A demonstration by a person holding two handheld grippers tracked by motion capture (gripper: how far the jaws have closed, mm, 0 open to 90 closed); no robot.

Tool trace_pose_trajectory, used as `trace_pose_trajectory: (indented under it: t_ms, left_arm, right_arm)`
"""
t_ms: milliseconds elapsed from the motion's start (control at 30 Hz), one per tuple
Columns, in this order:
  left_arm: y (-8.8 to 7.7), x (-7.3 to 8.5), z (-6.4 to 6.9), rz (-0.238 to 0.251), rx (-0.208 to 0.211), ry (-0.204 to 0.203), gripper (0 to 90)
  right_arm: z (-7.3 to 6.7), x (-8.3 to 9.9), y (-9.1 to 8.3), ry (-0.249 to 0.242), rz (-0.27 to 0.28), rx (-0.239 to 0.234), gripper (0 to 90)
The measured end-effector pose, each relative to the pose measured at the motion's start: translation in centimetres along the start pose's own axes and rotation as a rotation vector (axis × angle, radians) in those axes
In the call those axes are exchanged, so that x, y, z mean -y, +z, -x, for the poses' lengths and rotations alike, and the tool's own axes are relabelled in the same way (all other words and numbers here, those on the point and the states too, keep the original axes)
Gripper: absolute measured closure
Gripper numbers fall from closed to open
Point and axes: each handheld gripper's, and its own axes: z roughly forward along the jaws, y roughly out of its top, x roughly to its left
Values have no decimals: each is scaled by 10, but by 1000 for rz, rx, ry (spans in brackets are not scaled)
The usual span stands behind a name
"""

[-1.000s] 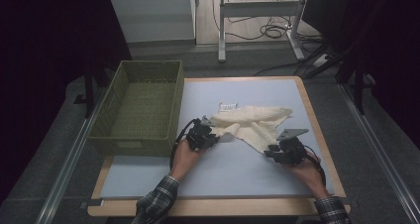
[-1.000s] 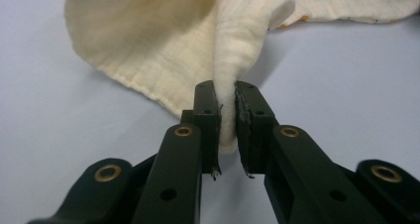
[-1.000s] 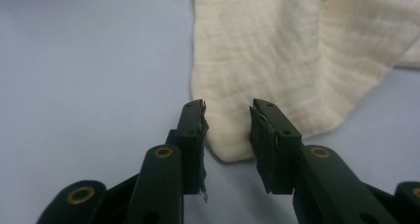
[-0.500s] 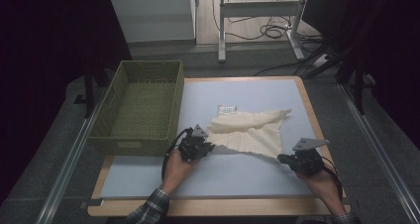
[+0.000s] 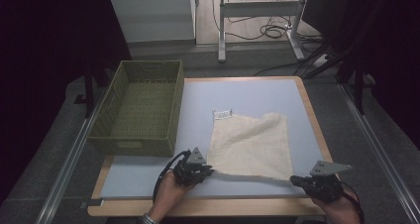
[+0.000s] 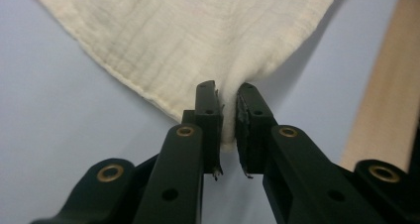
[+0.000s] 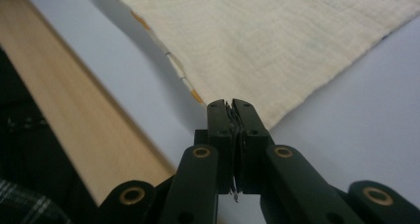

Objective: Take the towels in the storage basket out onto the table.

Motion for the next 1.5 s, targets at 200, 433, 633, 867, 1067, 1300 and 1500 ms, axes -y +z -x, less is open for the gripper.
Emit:
trace_pose_trajectory:
  t_ms: [200,433,633,867,1067,1300,1500]
  left_arm:
    - [3,7,9,-4,37,0,683]
    - [-18,16,-1,25,26,-41,447]
    - [-19,7,-19,53,-33,-81,410]
    - [1,-21,-41,66,-65,-111,394]
    - [21,-50,-56,60,-106,-84,368]
    - [31,-65,-75,57,-141,-103,365]
    - [44,-80,-97,55,-184,-128,391]
  right_arm:
    - [-5,18,-13,28,-19,4,869]
    - [-4,20,-25,47,25,-3,769]
    - [8,11,-19,58,38,30,677]
    - [28,-5,2,89,42,60,610]
    - [50,-25,15,109,54,103,545]
    - [67,-38,29,132,52,135,487]
    - [86,-52,42,145,39,149,486]
